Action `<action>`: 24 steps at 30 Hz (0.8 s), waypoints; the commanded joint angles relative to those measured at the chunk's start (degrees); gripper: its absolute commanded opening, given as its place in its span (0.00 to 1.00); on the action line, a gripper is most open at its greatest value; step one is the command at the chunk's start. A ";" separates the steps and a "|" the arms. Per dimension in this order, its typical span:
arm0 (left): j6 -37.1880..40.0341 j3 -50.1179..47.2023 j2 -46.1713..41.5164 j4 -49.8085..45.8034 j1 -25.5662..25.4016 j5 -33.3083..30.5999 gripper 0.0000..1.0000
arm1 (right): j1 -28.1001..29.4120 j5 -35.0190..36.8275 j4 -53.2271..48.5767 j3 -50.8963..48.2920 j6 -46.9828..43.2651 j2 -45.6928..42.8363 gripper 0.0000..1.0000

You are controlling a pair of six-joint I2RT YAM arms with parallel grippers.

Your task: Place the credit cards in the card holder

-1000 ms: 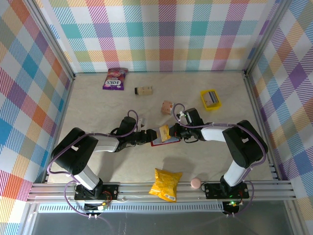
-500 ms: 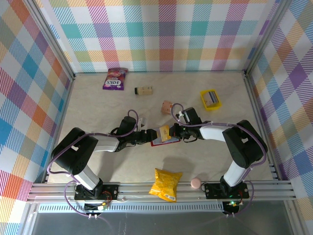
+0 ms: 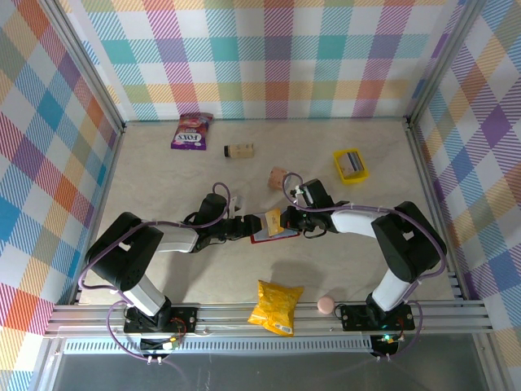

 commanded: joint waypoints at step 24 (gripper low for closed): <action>0.22 1.17 -0.11 -0.17 -0.13 0.76 0.61 | 2.69 2.88 -7.79 2.36 -2.35 3.59 0.00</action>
